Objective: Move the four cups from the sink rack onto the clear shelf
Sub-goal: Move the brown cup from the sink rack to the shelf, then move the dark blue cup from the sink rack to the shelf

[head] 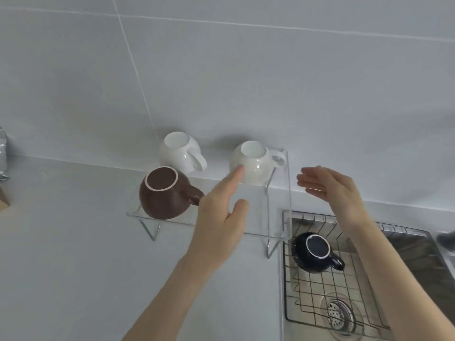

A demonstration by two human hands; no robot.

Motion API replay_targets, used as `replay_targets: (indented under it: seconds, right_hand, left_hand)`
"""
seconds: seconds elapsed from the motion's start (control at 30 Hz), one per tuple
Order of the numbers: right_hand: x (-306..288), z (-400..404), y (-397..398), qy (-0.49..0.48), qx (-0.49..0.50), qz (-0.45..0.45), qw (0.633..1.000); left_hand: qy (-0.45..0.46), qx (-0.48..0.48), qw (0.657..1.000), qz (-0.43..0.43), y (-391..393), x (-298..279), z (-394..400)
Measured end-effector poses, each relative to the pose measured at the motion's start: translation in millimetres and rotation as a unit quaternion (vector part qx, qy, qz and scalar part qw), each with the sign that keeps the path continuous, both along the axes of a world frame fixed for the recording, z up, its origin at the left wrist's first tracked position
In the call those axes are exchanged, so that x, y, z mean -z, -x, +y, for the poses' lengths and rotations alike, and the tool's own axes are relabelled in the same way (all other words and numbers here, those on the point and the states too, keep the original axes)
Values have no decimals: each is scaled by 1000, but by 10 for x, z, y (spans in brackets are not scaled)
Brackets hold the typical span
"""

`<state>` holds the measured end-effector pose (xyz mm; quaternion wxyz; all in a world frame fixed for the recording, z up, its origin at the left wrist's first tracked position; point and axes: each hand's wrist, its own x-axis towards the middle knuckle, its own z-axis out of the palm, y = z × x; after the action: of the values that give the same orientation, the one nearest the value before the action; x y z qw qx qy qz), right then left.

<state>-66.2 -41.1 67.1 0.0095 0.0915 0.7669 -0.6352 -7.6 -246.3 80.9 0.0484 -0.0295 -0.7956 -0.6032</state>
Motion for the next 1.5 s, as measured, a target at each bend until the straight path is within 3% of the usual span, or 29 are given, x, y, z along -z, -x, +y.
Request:
replay_targets:
  seconds: [0.1,0.23,0.37,0.5,0.77,0.97,1.17,1.5]
  right_hand:
    - [308,556,-195,-18,59,-36,997]
    - [952,1112,-469,-139,66,-93,984]
    - [1506,1352,-617,-170,4,-161,972]
    - [1867,1418,-557,-192,-60,-195,960]
    - [2143,1322,-477,-175,-55,-143,973]
    - [2013,1319,-534,-201,-39,-132,970]
    - [1398,1348,-532,-233,-30,-83,969]
    - [-169,798,-411,-224,-64,73,970]
  left_hand:
    - [-1,142,987,-77,-29,156,614]
    - [42,241,946,-211,-7,705,1313]
    - [64,223,921,-313,70,1258,1690]
    - [105,174,914,-351,133,1589,1922]
    - [155,148,918,-334,209,1746,2005]
    - [163,166,917,-323,143,1680,1980]
    - [146,174,937,-267,106,1212,1892]
    - [60,84,994,-24,-23,44,1223]
